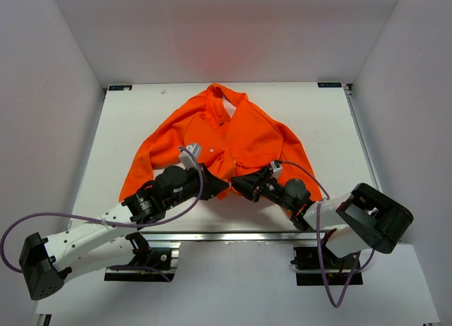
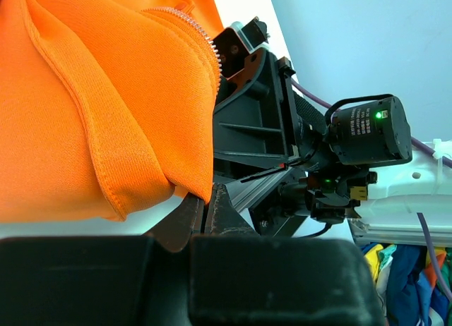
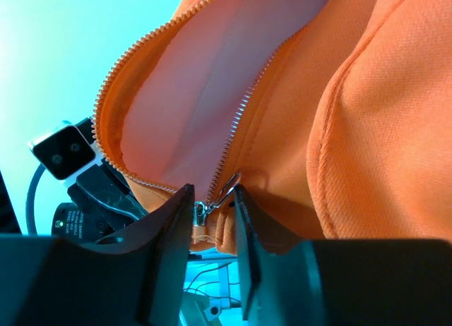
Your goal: Zip up the jacket
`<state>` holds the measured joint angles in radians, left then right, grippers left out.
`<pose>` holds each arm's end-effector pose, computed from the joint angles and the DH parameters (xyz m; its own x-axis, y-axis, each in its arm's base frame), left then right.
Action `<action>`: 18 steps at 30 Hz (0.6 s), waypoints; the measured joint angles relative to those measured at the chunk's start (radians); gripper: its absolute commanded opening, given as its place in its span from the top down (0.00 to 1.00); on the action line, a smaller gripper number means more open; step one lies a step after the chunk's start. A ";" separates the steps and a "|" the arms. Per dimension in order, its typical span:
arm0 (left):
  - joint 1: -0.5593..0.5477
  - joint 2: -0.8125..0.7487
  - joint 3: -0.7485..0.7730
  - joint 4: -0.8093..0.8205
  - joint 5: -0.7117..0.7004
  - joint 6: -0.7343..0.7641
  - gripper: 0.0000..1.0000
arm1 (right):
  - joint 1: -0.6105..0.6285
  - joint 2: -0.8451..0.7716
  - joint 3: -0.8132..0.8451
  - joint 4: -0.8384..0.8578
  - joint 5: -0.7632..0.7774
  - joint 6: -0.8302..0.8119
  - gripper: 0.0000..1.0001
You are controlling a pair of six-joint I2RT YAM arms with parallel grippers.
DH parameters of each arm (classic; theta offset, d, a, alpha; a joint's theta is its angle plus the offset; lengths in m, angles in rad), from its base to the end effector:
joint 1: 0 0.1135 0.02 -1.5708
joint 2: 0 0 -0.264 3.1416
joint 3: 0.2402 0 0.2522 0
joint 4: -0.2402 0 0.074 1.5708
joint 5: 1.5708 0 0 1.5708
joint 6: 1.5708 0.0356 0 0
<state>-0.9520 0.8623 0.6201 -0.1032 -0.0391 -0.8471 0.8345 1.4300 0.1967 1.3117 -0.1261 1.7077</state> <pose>0.1192 -0.1650 0.2764 -0.7240 -0.2742 -0.6330 0.3777 0.6103 -0.6963 0.1509 0.1732 0.1722 -0.8188 0.5600 0.1263 0.0597 -0.1357 0.9889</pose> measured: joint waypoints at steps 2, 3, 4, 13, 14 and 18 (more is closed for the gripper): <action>0.000 0.000 0.000 0.003 0.001 0.000 1.00 | 0.000 0.002 0.000 0.000 0.000 0.003 0.79; 0.000 0.000 0.000 0.005 0.002 0.000 1.00 | 0.000 0.004 0.000 0.000 0.001 0.008 0.82; 0.000 0.000 0.000 0.007 0.002 0.000 1.00 | 0.000 0.005 0.000 -0.001 0.001 0.014 0.85; 0.000 0.000 0.000 0.006 0.023 0.001 1.00 | 0.000 0.006 0.000 0.001 0.002 0.043 1.00; 0.000 0.000 0.000 0.006 0.024 0.001 1.00 | 0.000 0.006 0.000 0.001 0.002 0.043 1.00; 0.000 0.000 0.000 0.000 0.024 0.000 1.00 | 0.000 0.006 0.000 0.001 0.008 0.035 1.00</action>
<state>-0.9516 0.8623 0.6201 -0.1036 -0.0151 -0.8467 0.8345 1.4364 0.1967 1.3128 -0.1184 1.7432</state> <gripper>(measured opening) 0.038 0.015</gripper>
